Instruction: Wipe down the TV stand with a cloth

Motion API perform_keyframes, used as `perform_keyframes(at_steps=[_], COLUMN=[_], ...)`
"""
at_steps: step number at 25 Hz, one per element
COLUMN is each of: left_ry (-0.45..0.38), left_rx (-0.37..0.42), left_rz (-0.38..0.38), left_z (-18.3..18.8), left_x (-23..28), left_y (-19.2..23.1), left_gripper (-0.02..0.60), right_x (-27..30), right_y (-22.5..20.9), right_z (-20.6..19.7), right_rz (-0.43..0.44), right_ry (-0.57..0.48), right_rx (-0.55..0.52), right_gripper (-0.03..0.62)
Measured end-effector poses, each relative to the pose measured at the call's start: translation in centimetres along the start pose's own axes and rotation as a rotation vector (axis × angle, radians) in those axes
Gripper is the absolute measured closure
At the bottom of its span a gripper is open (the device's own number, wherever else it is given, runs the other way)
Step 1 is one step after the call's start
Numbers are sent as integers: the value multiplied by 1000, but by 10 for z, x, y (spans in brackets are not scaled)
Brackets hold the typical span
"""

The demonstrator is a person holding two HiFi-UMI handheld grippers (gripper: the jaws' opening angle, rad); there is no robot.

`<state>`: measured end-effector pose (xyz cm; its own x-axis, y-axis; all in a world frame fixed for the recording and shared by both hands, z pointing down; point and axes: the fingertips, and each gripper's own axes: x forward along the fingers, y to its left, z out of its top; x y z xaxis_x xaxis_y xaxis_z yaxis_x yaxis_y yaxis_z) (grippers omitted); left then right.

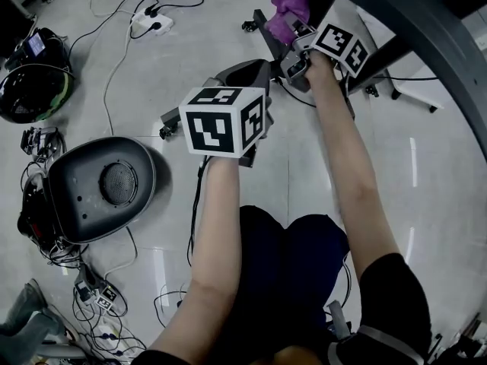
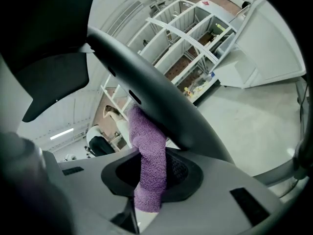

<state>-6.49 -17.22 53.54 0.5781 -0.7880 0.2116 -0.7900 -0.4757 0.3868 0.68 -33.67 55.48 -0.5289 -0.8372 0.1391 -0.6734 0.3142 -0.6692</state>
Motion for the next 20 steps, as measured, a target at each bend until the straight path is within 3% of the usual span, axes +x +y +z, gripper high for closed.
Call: perform_keyframes(at_steps=[20], left_ry=[72], left_rx=[113], left_rz=[15], left_z=[-10], left_x=[6], left_y=[8], left_gripper=[577], right_x=[7], right_y=[-111], right_z=[-131], right_rz=[-142], right_ry=[157], right_rx=[196], right_gripper=[499])
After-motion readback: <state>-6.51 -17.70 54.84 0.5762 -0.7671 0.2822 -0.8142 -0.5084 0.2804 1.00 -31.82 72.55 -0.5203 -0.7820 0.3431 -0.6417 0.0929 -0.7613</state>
